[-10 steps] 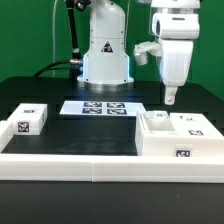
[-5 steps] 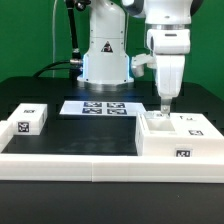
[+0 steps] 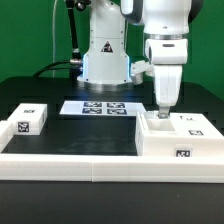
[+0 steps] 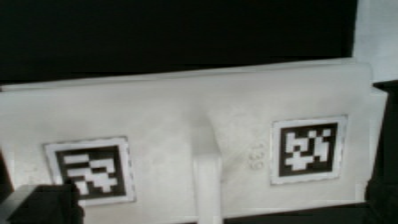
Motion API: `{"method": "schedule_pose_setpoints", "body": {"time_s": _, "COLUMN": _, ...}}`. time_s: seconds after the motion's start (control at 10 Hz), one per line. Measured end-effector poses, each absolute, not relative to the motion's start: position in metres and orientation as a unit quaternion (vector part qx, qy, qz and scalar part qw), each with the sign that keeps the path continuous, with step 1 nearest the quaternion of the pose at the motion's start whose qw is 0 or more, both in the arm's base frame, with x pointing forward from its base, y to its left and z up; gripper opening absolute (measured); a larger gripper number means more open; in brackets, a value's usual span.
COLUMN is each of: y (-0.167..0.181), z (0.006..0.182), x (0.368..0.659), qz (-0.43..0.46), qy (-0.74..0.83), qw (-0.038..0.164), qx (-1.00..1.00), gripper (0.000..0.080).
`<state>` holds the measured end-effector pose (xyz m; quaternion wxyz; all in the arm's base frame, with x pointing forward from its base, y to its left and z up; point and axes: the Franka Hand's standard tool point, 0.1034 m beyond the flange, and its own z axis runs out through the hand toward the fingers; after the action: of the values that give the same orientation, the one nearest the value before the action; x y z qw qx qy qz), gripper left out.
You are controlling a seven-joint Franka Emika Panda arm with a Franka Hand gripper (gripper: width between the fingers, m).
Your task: Assemble cabinet
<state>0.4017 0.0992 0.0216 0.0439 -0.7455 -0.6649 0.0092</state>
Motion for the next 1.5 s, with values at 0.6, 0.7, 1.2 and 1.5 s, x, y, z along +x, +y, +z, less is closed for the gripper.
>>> {"method": "schedule_pose_setpoints", "body": {"time_s": 0.6, "y": 0.0977, "z": 0.0152, "x": 0.3974, "qz": 0.014, "qy": -0.663, "qw": 0.05, "qx": -0.747, "gripper": 0.0365}}
{"method": "schedule_pose_setpoints", "body": {"time_s": 0.7, "y": 0.0971, "z": 0.0147, "x": 0.3972, "qz": 0.015, "qy": -0.662, "qw": 0.051, "qx": -0.748, "gripper": 0.0365}}
{"method": "schedule_pose_setpoints", "body": {"time_s": 1.2, "y": 0.0961, "z": 0.0147, "x": 0.3986, "qz": 0.012, "qy": -0.661, "qw": 0.05, "qx": -0.749, "gripper": 0.0069}}
{"method": "schedule_pose_setpoints", "body": {"time_s": 1.5, "y": 0.0961, "z": 0.0148, "x": 0.3986, "qz": 0.012, "qy": -0.661, "qw": 0.05, "qx": -0.749, "gripper": 0.0069}}
